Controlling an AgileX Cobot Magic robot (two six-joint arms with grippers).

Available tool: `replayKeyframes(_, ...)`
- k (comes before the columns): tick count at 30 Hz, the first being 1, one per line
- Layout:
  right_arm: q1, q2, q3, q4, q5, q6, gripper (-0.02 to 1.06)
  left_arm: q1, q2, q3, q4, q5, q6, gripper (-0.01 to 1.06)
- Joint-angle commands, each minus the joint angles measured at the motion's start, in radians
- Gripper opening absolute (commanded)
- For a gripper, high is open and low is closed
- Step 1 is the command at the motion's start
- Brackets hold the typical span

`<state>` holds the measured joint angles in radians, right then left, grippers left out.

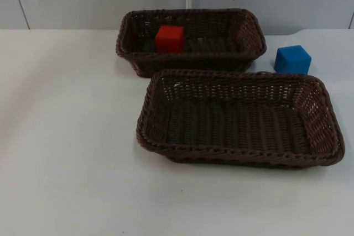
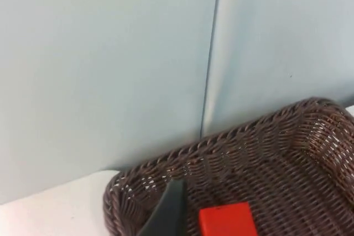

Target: Pick up one cube with the left hand and place it into the upper basket. Pick up one cube with the right hand and place it into the lower basket.

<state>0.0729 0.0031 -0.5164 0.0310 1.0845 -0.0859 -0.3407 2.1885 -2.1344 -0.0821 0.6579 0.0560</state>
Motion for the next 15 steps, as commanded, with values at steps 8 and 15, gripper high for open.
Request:
replayKeyframes(8, -0.009, -0.003, 0.000, -0.001, -0.005, -0.006, 1.05, 0.005, -0.052, -0.004, 0.034, 0.134, -0.008, 0.87)
replayKeyframes(15, -0.009, -0.003, 0.000, -0.001, -0.005, -0.006, 1.05, 0.003, -0.105, 0.016, 0.014, 0.173, -0.008, 0.87)
